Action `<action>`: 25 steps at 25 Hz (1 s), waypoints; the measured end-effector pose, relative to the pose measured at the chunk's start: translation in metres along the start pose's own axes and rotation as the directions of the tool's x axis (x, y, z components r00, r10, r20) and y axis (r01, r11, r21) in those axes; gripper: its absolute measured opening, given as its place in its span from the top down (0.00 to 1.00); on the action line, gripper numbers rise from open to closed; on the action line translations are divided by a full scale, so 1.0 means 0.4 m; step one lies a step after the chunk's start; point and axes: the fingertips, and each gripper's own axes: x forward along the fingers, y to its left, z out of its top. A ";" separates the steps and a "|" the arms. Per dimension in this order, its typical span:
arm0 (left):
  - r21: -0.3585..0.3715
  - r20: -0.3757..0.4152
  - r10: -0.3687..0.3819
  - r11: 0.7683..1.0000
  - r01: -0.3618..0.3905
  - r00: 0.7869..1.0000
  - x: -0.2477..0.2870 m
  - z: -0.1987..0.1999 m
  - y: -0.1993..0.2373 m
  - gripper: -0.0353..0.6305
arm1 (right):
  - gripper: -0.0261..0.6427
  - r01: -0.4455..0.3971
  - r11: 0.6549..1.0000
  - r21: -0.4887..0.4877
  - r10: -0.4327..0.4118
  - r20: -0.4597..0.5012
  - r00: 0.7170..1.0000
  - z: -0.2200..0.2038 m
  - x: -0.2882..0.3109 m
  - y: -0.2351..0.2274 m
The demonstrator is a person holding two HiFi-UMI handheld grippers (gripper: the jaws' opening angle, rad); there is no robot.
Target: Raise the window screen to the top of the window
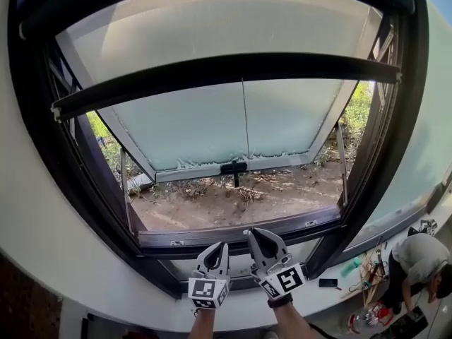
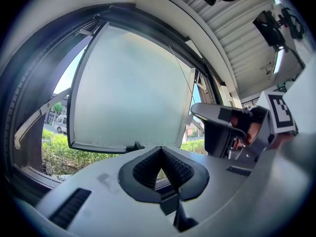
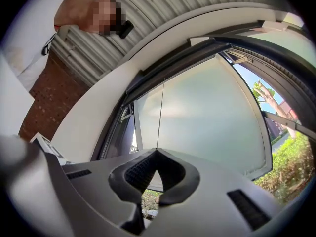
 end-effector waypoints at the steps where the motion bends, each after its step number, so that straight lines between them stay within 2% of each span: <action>1: 0.000 -0.001 -0.001 1.000 0.001 1.000 0.000 0.000 -0.002 0.94 | 0.96 0.001 1.000 -0.002 -0.001 0.016 1.000 0.018 0.010 -0.003; 8: 0.006 0.002 -0.009 1.000 0.009 1.000 0.000 0.008 -0.008 0.94 | 0.96 -0.002 1.000 0.000 0.002 0.142 0.990 0.158 0.082 -0.016; 10: 0.009 0.004 -0.008 1.000 0.008 1.000 0.001 0.011 -0.005 0.94 | 0.96 -0.030 0.999 0.034 0.022 0.201 0.979 0.202 0.094 -0.013; 12: 0.011 0.002 -0.007 1.000 0.007 1.000 0.001 0.012 -0.003 0.94 | 0.96 -0.093 0.991 0.093 0.066 0.265 0.962 0.248 0.109 -0.004; 16: 0.009 -0.003 -0.008 1.000 0.008 1.000 -0.001 0.012 0.001 0.94 | 0.96 -0.175 0.967 0.184 0.089 0.400 0.912 0.348 0.125 -0.008; 17: 0.010 -0.003 -0.009 1.000 0.009 1.000 -0.001 0.011 0.002 0.94 | 0.96 -0.208 0.958 0.196 0.104 0.441 0.892 0.372 0.118 -0.006; 18: 0.011 -0.003 -0.009 1.000 0.009 1.000 -0.002 0.011 0.003 0.94 | 0.96 -0.262 0.940 0.219 0.126 0.490 0.863 0.393 0.107 -0.003; 20: 0.014 -0.002 -0.006 1.000 0.006 1.000 -0.004 0.014 0.007 0.94 | 0.96 -0.378 0.874 0.305 0.147 0.575 0.805 0.404 0.079 -0.006; 21: 0.015 -0.001 -0.004 1.000 0.005 1.000 -0.004 0.017 0.011 0.94 | 0.96 -0.408 0.841 0.355 0.136 0.592 0.795 0.385 0.066 -0.014; 22: 0.017 0.000 -0.002 1.000 0.002 1.000 -0.003 0.019 0.016 0.94 | 0.96 -0.406 0.821 0.402 0.115 0.581 0.806 0.349 0.056 -0.025; 23: 0.018 0.001 0.001 1.000 -0.001 1.000 -0.002 0.020 0.021 0.94 | 0.96 -0.371 0.816 0.443 0.087 0.541 0.837 0.295 0.047 -0.036; 25: 0.022 0.003 0.008 1.000 -0.008 1.000 0.000 0.021 0.031 0.94 | 0.96 -0.219 0.848 0.482 0.015 0.391 0.920 0.157 0.022 -0.060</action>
